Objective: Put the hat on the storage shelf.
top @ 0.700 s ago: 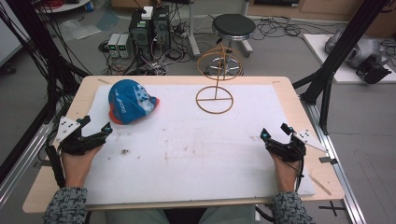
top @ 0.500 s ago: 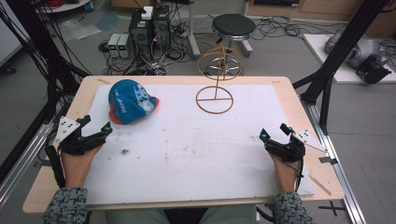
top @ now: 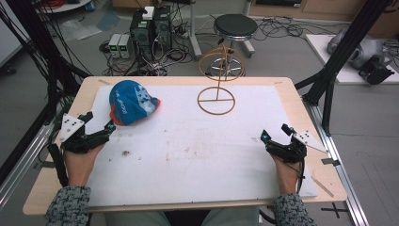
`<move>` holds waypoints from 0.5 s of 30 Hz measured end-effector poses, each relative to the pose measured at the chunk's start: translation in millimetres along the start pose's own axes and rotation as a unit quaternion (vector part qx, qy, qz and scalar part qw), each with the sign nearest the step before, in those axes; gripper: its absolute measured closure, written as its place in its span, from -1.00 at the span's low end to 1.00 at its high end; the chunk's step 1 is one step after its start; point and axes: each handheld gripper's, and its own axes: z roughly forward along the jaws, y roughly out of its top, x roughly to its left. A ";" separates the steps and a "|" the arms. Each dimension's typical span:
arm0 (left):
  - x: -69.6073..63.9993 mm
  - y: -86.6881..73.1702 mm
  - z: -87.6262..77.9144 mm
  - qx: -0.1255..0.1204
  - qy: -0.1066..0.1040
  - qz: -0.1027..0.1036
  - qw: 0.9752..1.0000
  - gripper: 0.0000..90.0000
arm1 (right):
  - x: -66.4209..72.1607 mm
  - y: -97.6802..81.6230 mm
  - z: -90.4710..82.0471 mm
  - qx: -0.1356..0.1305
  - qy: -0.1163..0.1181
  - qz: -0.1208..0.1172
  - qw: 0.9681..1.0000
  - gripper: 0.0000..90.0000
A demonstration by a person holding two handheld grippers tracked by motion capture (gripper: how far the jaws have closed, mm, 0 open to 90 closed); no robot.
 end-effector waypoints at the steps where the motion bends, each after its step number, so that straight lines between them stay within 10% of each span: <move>1: 0.0 3.1 3.6 0.000 0.000 0.005 1.000 -0.52 | 0.1 0.1 0.0 -0.002 0.001 0.001 1.000 -0.82; 15: -9.6 37.6 60.8 -0.015 -0.026 0.050 0.998 -0.37 | 0.1 -0.6 1.7 0.003 0.002 0.000 1.000 -0.82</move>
